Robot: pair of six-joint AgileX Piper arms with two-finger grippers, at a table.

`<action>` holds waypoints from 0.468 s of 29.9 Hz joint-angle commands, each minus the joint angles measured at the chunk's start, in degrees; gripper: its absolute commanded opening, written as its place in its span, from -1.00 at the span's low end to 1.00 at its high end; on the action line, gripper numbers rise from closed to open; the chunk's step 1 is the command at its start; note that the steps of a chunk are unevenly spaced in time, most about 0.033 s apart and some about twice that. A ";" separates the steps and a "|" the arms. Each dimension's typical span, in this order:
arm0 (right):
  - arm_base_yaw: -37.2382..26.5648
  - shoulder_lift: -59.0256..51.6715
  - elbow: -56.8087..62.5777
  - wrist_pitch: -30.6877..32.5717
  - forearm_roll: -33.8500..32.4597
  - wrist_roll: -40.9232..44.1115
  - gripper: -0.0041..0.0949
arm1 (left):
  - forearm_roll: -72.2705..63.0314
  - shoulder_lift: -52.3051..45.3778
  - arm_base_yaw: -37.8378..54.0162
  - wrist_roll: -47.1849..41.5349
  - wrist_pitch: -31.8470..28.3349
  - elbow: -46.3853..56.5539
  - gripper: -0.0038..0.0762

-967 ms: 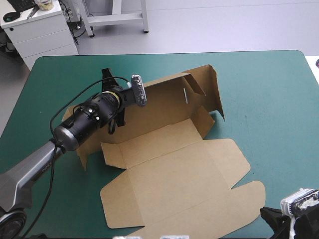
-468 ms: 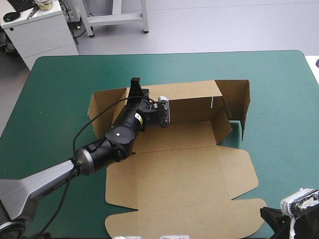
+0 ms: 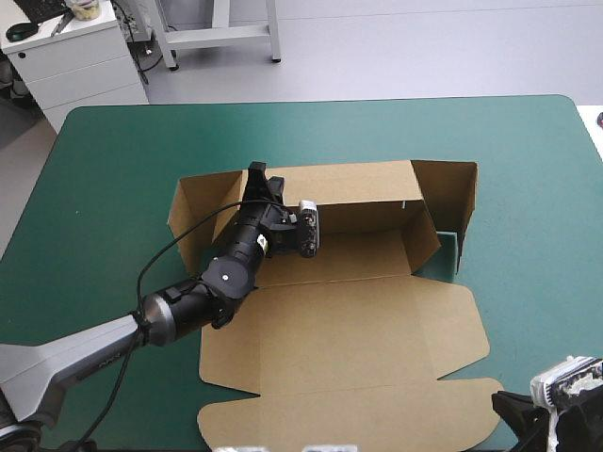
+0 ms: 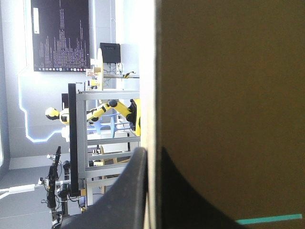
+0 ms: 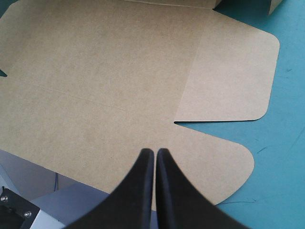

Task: Fold the box

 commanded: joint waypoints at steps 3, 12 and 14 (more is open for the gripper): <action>-0.39 0.87 -1.36 0.27 0.94 -0.47 -0.78 | 2.95 -1.85 -0.43 -0.71 -0.46 -0.57 -0.93; -0.39 1.07 -1.36 -1.91 -0.83 -0.22 0.43 | 2.95 -1.85 -2.52 3.08 -0.54 -0.43 -0.93; -0.39 1.07 -1.36 -3.54 -2.66 0.36 0.58 | 2.95 -1.85 -2.69 3.08 -0.54 -0.19 -0.93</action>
